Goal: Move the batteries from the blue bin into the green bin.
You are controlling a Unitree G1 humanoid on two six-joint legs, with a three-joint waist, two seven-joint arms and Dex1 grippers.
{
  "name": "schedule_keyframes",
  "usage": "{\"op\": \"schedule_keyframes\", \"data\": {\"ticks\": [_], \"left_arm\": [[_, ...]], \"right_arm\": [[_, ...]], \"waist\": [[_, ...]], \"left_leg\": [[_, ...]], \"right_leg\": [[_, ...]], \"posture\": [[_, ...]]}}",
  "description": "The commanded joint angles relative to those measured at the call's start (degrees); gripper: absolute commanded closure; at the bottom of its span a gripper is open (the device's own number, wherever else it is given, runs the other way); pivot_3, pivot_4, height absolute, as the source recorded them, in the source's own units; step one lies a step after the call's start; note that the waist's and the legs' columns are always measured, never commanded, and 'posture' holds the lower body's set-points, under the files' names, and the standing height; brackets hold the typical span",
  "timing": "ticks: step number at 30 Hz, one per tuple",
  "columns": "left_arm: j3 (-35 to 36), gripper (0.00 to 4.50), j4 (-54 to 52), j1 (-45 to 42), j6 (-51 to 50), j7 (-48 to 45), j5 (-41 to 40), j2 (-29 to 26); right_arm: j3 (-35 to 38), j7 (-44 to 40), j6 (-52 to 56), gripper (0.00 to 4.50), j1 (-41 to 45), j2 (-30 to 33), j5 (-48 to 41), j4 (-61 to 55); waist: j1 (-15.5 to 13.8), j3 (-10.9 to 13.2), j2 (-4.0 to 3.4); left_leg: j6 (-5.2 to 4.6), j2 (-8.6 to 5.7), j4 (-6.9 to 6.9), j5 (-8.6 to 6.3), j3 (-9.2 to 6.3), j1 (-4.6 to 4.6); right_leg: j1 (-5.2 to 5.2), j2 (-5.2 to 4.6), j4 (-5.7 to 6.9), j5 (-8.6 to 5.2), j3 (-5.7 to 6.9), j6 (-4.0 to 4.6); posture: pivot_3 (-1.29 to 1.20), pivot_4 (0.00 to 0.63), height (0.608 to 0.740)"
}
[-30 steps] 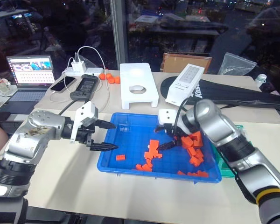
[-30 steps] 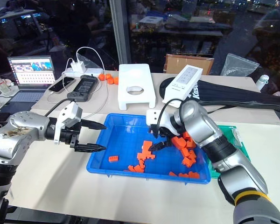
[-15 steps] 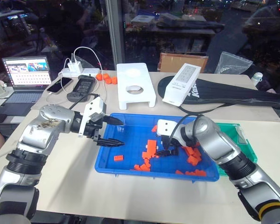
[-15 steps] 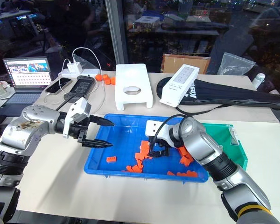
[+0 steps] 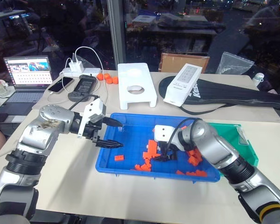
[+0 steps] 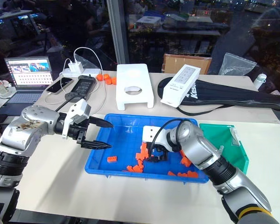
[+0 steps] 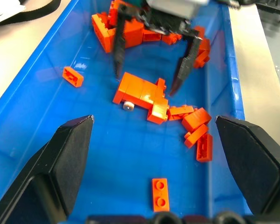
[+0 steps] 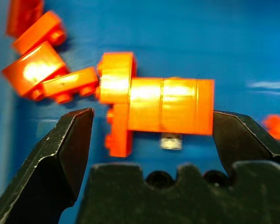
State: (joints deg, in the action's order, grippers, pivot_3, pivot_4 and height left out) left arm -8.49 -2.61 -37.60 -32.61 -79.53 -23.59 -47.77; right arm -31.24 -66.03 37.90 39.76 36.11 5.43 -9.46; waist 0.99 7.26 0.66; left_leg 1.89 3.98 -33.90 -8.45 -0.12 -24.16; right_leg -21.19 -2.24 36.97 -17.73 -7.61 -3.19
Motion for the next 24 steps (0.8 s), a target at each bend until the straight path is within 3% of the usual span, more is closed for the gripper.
{"op": "schedule_keyframes", "data": {"ticks": [1, 10, 15, 24], "left_arm": [[0.79, 0.00, -0.37, -0.27, 0.99, -0.41, 0.18, -0.83], [0.62, 0.00, -0.54, -0.13, 1.09, -0.35, 0.39, -0.54], [0.50, 0.00, -0.49, 0.00, 1.19, -0.36, 0.60, -0.18], [0.38, 0.00, -0.76, 0.41, 1.26, -0.23, 0.70, -0.05]], "right_arm": [[0.17, 0.00, 0.02, 0.05, 0.33, 0.34, 0.19, -2.31], [0.29, 2.30, 0.60, 0.05, 0.00, -1.08, 0.55, -1.16], [1.13, 2.54, 0.56, 1.35, 0.54, -0.75, -0.05, -1.42], [6.55, -0.08, 3.24, 1.35, 5.24, 2.85, -3.51, -2.73]], "waist": [[0.00, 0.00, 0.00], [0.00, 0.00, 0.00], [-0.01, 0.00, 0.00], [0.00, 0.00, 0.00]], "left_leg": [[0.00, 0.00, 0.00, 0.00, 0.00, 0.00], [0.00, 0.00, 0.01, 0.00, 0.00, 0.00], [0.00, 0.00, 0.00, 0.00, 0.00, 0.00], [0.00, 0.00, 0.01, 0.00, 0.00, 0.00]], "right_leg": [[0.00, 0.00, 0.00, 0.00, 0.00, 0.00], [-0.01, 0.00, 0.00, 0.00, 0.00, 0.00], [0.00, 0.00, 0.00, 0.00, 0.00, 0.00], [-0.02, 0.00, 0.00, 0.00, 0.00, 0.00]], "posture": [[0.00, 0.150, 0.731], [0.00, 0.150, 0.731], [0.00, 0.150, 0.731], [0.00, 0.150, 0.731]]}}
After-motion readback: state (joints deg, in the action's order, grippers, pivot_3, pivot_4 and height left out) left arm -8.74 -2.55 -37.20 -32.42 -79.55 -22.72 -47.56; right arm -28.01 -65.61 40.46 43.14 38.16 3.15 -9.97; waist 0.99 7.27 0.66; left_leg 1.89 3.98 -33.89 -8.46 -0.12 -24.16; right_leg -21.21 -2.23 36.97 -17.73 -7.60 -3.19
